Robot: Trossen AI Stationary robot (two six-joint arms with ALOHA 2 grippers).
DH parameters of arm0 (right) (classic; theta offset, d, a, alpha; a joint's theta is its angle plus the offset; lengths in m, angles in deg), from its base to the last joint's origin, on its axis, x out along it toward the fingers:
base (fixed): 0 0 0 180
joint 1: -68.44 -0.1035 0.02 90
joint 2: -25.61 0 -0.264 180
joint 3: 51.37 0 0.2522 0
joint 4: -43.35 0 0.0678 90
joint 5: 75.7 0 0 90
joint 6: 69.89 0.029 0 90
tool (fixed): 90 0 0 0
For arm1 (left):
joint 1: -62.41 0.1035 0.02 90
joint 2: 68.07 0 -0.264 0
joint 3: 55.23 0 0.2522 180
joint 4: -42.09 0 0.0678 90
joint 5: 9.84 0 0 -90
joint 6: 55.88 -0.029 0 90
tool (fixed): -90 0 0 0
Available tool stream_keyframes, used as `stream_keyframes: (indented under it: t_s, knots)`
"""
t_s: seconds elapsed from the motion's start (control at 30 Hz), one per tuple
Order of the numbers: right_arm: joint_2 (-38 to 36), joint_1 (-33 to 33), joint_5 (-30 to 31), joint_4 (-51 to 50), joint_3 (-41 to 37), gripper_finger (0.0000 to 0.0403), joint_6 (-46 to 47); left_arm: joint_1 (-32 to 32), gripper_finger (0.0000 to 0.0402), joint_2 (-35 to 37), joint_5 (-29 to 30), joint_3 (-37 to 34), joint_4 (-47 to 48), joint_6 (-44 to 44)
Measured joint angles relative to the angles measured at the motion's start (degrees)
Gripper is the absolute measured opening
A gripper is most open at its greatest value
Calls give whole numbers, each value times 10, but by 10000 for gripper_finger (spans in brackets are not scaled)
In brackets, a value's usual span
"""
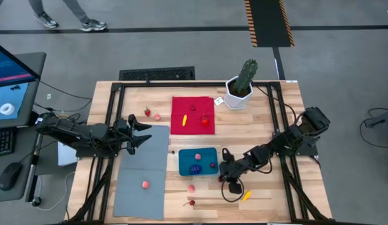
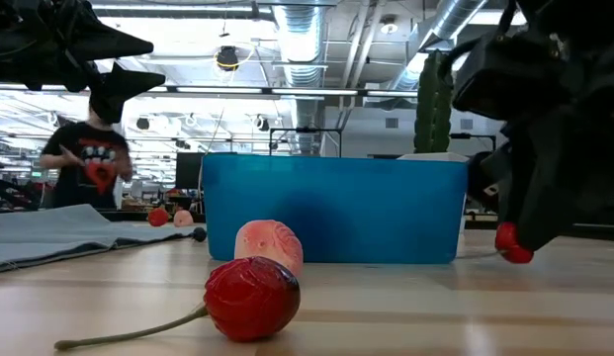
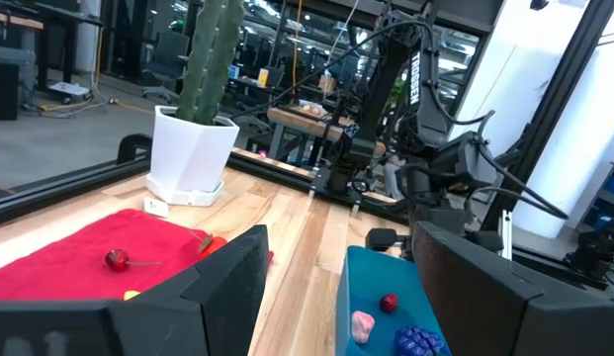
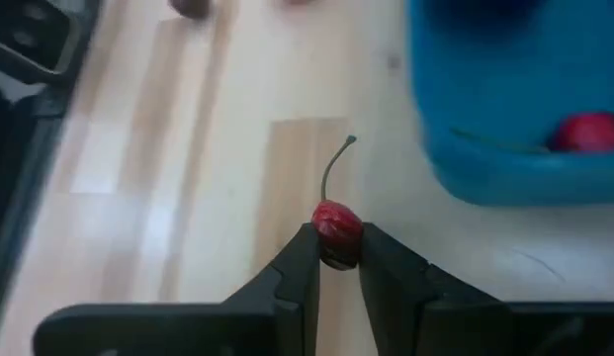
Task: Pick and placing Produce into tupperware
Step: Put the cherry into the blue bin
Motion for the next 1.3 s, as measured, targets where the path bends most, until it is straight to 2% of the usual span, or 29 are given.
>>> stream_keyframes:
  t_s: [0.2, 0.5, 0.73, 1.03, 1.2, 1.3]
  knots:
    - [-31, -13, -28, -9, 19, 88, -8, 0, 242, 0, 0, 0, 0, 0]
    - [-172, -24, -19, -27, 19, 88, -29, 0, 242, 0, 14, 0, 11, 0]
    - [-251, -13, -3, 0, 19, 88, 38, 0, 242, 0, 21, 0, 11, 24]
    - [-282, 76, 9, -5, 19, 88, 101, 0, 242, 0, 32, 0, 11, 26]
    - [-282, 149, -27, -5, 19, 88, 145, 0, 242, 0, 45, 0, 11, 37]
    - [-282, 191, -70, 0, 19, 88, 155, 0, 242, 0, 50, 0, 11, 51]
